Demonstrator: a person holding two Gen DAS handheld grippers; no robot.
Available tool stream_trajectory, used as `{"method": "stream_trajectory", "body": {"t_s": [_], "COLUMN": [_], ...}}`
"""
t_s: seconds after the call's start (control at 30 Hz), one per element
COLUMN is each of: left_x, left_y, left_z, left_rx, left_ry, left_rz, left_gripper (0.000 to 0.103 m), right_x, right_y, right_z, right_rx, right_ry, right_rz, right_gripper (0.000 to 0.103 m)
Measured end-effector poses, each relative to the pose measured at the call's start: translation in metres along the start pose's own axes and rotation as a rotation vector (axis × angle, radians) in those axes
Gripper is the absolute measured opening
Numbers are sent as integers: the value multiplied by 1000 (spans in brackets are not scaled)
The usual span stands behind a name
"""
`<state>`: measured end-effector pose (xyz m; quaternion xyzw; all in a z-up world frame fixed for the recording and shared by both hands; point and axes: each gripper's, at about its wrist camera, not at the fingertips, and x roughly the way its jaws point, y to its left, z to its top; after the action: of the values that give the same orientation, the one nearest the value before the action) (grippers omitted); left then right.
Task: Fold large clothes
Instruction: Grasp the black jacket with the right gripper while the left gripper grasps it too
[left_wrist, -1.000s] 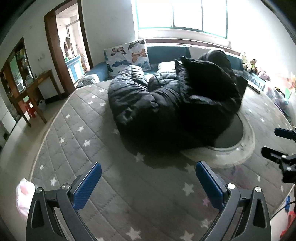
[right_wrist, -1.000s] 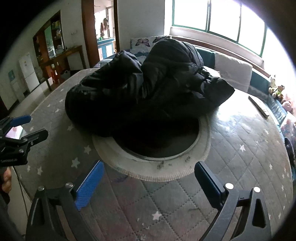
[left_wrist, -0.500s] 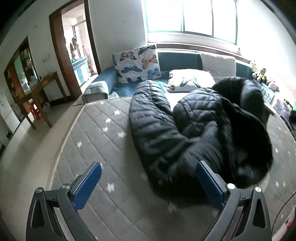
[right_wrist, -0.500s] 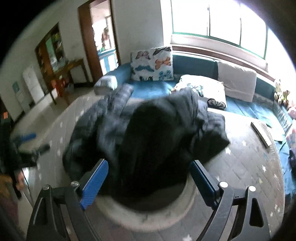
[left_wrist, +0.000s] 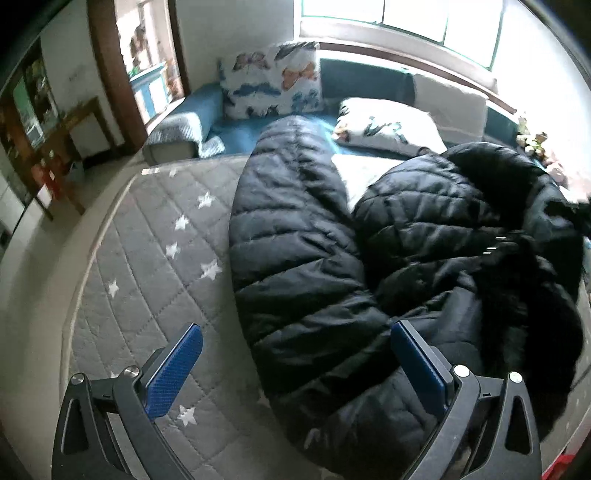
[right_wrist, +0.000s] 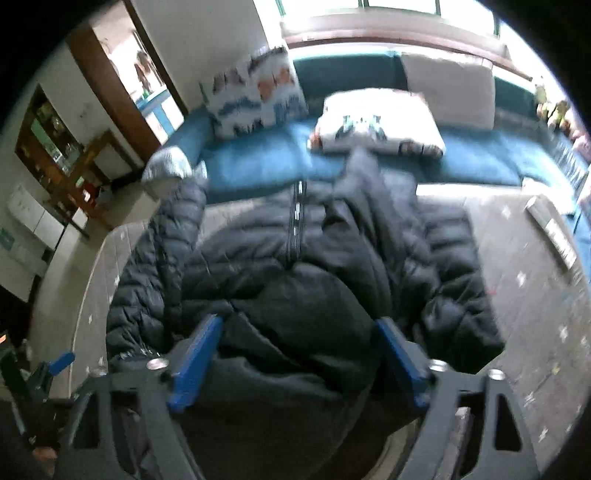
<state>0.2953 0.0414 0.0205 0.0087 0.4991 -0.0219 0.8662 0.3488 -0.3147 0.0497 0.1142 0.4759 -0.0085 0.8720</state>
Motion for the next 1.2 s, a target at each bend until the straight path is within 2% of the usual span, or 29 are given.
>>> {"method": "stream_trajectory", "body": {"t_s": [0.03,0.2,0.4,0.6,0.7,0.8,0.93,1.0,1.07,1.2], "left_x": [6,23,0,-27,-28,-18,4,14,24,42], "left_y": [3,17,9,-7,-12,-15,-12,-10,-8,-7], "left_z": [-2,-24,-48,-74,-86,-96,-108,-113,-117,-118], "left_rx": [-17,-73,-16,61,63,44,-2,-42,-79,-143], "left_ry": [14,54,12,-18,-6,30,94,116,147,208], "left_rz": [-6,-62,-113,-147,-154,-150,-169,-181,-207,-241], "left_gripper": [103,103,103,103,103,103,103,103,103,103], "right_x": [-1,-30,-72,-107,-102,-89,-95,-105,-112,-104], "right_y": [-1,-9,-27,-45,-54,-60,-69,-67,-59,-37], "right_z": [-1,-24,-63,-149,-188,-214,-209,-200,-193,-157], "right_rx": [1,-56,-80,-92,-85,-110,-87,-116,-159,-212], "right_ry": [14,4,-46,-87,-42,5,16,-20,-63,-106], "right_rz": [6,-15,-28,-31,-47,-119,-115,-131,-160,-174], "right_gripper": [78,41,29,28,28,31,38,59,67,68]}}
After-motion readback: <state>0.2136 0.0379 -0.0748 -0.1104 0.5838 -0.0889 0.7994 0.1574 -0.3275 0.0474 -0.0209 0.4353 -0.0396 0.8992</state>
